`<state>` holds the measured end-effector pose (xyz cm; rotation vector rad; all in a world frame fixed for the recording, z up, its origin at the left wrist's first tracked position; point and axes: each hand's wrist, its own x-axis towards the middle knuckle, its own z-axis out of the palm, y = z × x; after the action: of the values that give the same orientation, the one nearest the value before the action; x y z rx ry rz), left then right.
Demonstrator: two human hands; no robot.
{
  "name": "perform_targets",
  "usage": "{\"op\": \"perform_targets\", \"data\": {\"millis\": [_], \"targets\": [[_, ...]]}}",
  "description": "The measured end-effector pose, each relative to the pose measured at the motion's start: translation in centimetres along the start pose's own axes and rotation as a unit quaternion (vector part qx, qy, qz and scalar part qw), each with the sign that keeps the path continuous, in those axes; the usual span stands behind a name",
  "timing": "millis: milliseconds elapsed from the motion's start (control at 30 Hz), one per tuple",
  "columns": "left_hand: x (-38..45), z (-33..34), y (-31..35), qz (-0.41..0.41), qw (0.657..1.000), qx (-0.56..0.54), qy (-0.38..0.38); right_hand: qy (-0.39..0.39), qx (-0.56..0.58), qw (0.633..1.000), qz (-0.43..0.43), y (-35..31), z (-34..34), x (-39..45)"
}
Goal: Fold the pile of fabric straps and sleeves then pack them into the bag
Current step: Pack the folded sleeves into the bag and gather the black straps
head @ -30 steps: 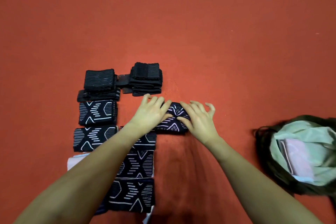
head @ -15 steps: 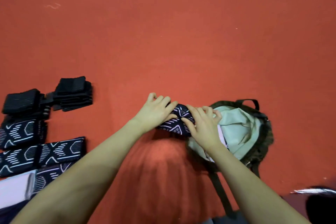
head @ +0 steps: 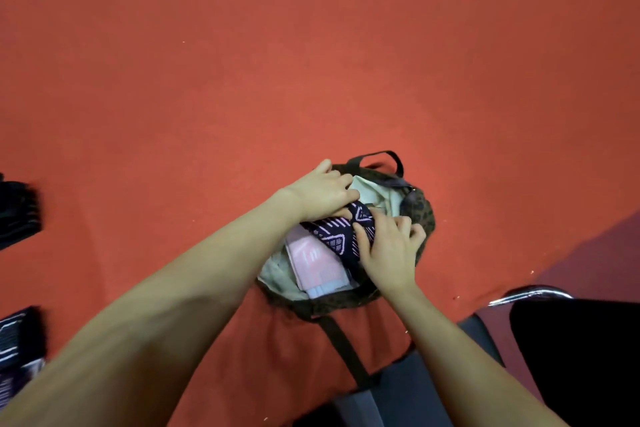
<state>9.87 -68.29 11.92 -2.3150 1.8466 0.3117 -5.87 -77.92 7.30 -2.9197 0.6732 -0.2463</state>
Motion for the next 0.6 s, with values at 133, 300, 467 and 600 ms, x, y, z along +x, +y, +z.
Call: {"op": "perform_targets", "data": {"millis": [133,300,467,600], "targets": [[1.9,1.9,1.2,-0.013,0.998,-0.048,-0.023,-0.035,-0.03,0.999,0.023,1.5,1.3,-0.5],[1.0,4.8,2.9,-0.226,0.967,-0.116,-0.006,-0.043,-0.047,0.997,0.033,1.7,2.4,-0.4],[-0.5,7.3,4.5,-0.274,0.933,-0.23,0.032,-0.055,-0.043,0.998,0.005,1.8,3.1,-0.4],[-0.4,7.1,3.5,-0.199,0.93,-0.309,-0.01,-0.051,-0.036,0.998,-0.012,2.9,3.0,-1.2]]}}
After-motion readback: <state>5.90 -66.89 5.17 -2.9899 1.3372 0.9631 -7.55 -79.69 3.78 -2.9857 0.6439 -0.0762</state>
